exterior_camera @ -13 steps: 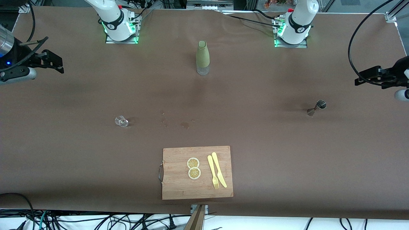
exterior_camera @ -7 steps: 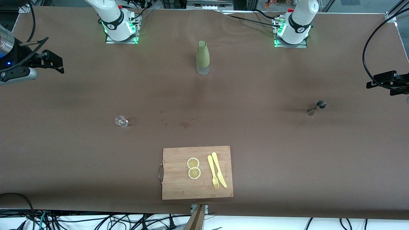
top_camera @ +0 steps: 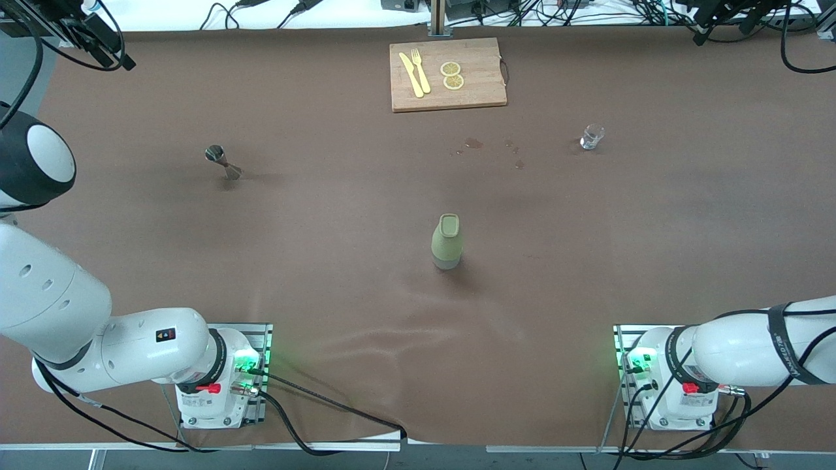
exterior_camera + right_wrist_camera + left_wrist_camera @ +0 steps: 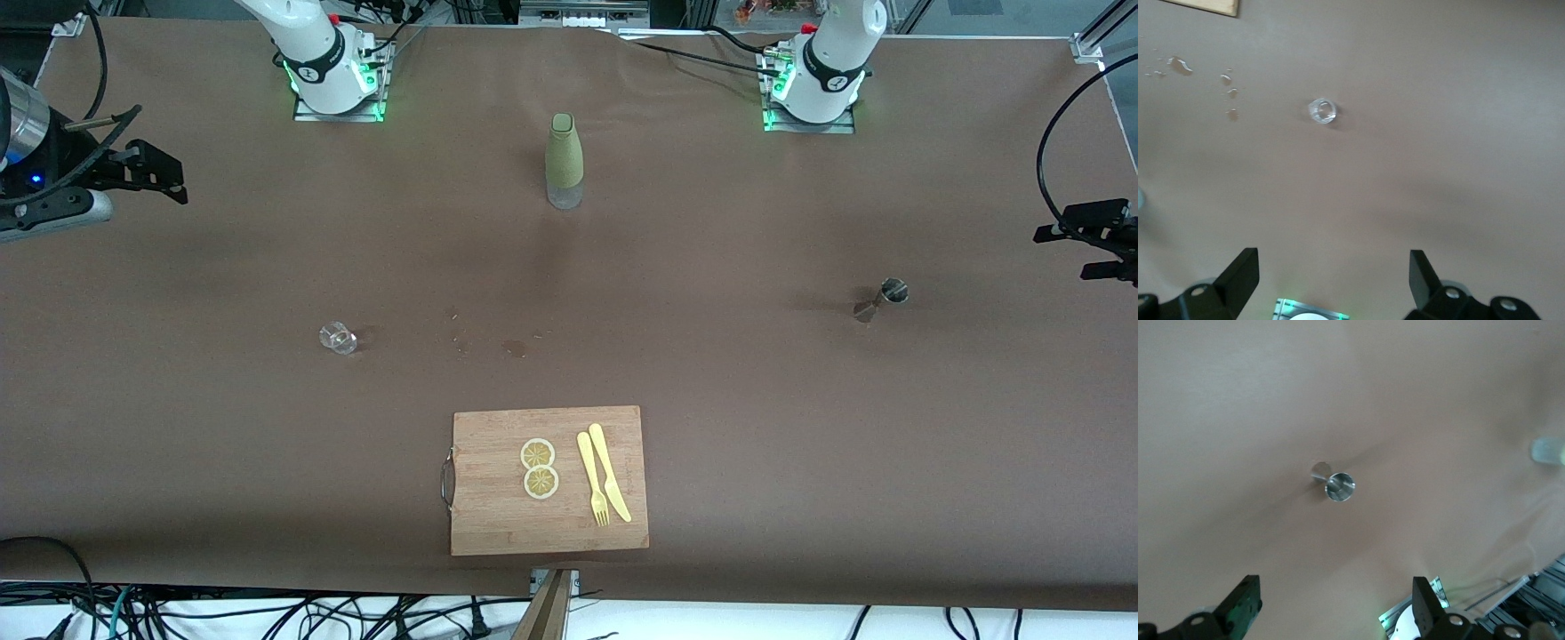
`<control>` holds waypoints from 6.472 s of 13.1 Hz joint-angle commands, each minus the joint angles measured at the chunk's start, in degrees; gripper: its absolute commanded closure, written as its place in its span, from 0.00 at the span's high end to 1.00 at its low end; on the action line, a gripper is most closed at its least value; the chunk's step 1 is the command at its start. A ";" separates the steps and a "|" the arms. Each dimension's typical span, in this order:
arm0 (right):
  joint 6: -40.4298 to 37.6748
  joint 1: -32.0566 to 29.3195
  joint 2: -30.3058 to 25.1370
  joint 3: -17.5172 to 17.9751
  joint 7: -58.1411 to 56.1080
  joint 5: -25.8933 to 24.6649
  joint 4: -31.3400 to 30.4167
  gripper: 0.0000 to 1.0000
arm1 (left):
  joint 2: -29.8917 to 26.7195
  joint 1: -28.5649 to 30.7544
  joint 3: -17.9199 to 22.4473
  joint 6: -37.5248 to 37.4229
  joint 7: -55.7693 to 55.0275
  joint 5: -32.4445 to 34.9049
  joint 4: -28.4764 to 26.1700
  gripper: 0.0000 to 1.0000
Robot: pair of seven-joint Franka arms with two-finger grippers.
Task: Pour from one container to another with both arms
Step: 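Lower the left gripper to the steel jigger while the right gripper reaches the glass, then grasp the steel jigger with the left gripper while the right gripper grasps the glass, then carry the jigger toward the table middle with the left gripper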
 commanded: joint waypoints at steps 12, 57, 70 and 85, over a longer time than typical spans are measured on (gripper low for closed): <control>7.79 -0.28 0.16 0.03 -36.45 5.17 -3.73 1.00 | 18.54 11.08 6.06 -3.33 69.40 -20.22 -5.12 1.00; 11.67 -19.17 47.54 1.00 -138.68 67.76 -8.75 0.95 | 35.78 9.85 5.88 -0.70 117.52 -51.88 -20.59 0.92; 10.09 -16.10 50.26 1.08 -143.16 74.78 -9.37 0.93 | 37.54 8.89 5.71 -0.70 119.63 -53.11 -19.72 0.00; 9.12 -15.83 50.53 1.08 -144.22 74.79 -9.01 0.56 | 29.11 -12.72 0.62 9.75 109.43 -69.08 -25.32 0.00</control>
